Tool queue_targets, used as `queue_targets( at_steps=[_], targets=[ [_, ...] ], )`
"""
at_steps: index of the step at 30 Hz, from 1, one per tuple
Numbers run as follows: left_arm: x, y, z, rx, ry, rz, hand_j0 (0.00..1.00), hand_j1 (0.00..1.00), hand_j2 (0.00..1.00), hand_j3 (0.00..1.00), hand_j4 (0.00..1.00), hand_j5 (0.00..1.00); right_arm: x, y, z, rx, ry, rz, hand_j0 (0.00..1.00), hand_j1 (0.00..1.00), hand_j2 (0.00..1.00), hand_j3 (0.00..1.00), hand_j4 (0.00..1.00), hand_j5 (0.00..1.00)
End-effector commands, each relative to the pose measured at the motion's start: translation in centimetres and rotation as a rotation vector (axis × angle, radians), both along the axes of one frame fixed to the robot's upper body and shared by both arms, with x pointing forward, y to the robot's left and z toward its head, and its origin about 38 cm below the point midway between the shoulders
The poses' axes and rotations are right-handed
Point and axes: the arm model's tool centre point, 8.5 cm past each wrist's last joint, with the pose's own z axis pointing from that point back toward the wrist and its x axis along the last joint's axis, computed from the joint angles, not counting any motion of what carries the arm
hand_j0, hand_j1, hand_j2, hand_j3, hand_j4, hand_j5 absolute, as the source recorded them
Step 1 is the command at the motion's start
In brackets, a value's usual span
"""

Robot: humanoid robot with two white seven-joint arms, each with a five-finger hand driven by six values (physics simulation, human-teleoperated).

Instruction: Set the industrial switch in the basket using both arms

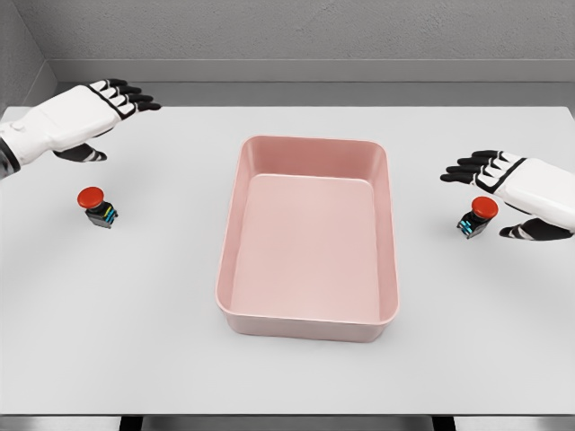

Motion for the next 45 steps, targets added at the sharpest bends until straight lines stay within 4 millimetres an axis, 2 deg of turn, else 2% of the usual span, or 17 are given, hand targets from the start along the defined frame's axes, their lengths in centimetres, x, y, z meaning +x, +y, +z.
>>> queue_targets(
  at_steps=[1, 5, 7, 10, 13, 16, 20, 22, 26, 28, 30, 35, 36, 45],
  targets=[
    [0.0, 0.1, 0.0, -0.003, 0.002, 0.001, 1.00, 1.00, 1.00, 1.00, 1.00, 1.00, 0.0, 0.0, 0.0, 0.005, 0.002, -0.001, 1.00, 1.00, 1.00, 1.00, 1.00, 1.00],
    [-0.5, 2.3, 0.7, 0.045, 0.003, 0.033, 1.00, 1.00, 1.00, 1.00, 1.00, 1.00, 0.4, -0.3, 0.3, 0.008, -0.003, -0.034, 1.00, 1.00, 1.00, 1.00, 1.00, 1.00],
    [-0.9, 3.9, 1.3, 0.076, 0.002, 0.057, 1.00, 1.00, 1.00, 1.00, 1.00, 1.00, 1.4, -1.7, -0.1, -0.005, 0.017, -0.197, 1.00, 1.00, 1.00, 1.00, 1.00, 1.00],
    [-1.6, 5.7, 1.5, 0.116, 0.014, 0.083, 1.00, 1.00, 1.00, 1.00, 1.00, 1.00, 2.0, -2.6, -0.4, -0.015, 0.031, -0.292, 1.00, 1.00, 1.00, 1.00, 1.00, 1.00],
    [-2.3, 6.9, 0.9, 0.182, 0.068, 0.106, 1.00, 1.00, 1.00, 1.00, 1.00, 1.00, 2.7, -2.3, -0.8, -0.088, 0.116, -0.327, 1.00, 1.00, 1.00, 1.00, 1.00, 1.00],
    [-2.8, 7.6, -0.1, 0.233, 0.131, 0.122, 1.00, 1.00, 1.00, 1.00, 1.00, 1.00, 3.5, -0.4, -2.7, -0.131, 0.218, -0.337, 1.00, 1.00, 1.00, 1.00, 1.00, 1.00],
    [-3.7, 6.6, -1.2, 0.271, 0.160, 0.076, 1.00, 1.00, 1.00, 1.00, 1.00, 1.00, 3.5, -0.4, -3.6, -0.135, 0.241, -0.346, 1.00, 1.00, 1.00, 1.00, 1.00, 1.00],
    [-4.2, 5.4, -1.7, 0.275, 0.162, 0.040, 1.00, 1.00, 1.00, 1.00, 1.00, 1.00, 3.6, -0.6, -3.6, -0.136, 0.244, -0.365, 1.00, 1.00, 1.00, 1.00, 1.00, 1.00],
    [-4.2, 5.1, -2.3, 0.296, 0.166, 0.032, 1.00, 1.00, 1.00, 1.00, 1.00, 1.00, 3.5, -1.1, -4.3, -0.169, 0.305, -0.418, 1.00, 1.00, 1.00, 1.00, 1.00, 1.00],
    [-4.2, 4.6, -2.7, 0.291, 0.171, 0.022, 1.00, 1.00, 1.00, 1.00, 1.00, 1.00, 3.8, -0.4, -4.2, -0.187, 0.335, -0.399, 1.00, 1.00, 1.00, 1.00, 1.00, 1.00],
    [-4.4, 3.9, -2.9, 0.297, 0.174, -0.002, 1.00, 1.00, 1.00, 1.00, 1.00, 1.00, 4.2, 0.6, -5.0, -0.196, 0.368, -0.375, 1.00, 1.00, 1.00, 1.00, 1.00, 1.00],
    [-4.5, 3.2, -3.4, 0.290, 0.179, -0.017, 1.00, 1.00, 1.00, 1.00, 1.00, 1.00, 5.1, 0.8, -6.7, -0.213, 0.411, -0.380, 1.00, 1.00, 1.00, 1.00, 1.00, 1.00],
    [-4.6, 2.3, -4.5, 0.290, 0.197, -0.039, 1.00, 1.00, 1.00, 1.00, 1.00, 1.00, 5.2, 0.7, -6.7, -0.213, 0.417, -0.406, 1.00, 1.00, 1.00, 1.00, 1.00, 1.00],
    [-4.4, 2.5, -4.5, 0.319, 0.214, -0.031, 1.00, 1.00, 1.00, 1.00, 1.00, 1.00, 6.0, 0.5, -5.2, -0.228, 0.420, -0.433, 1.00, 1.00, 1.00, 1.00, 1.00, 1.00]
  ],
)
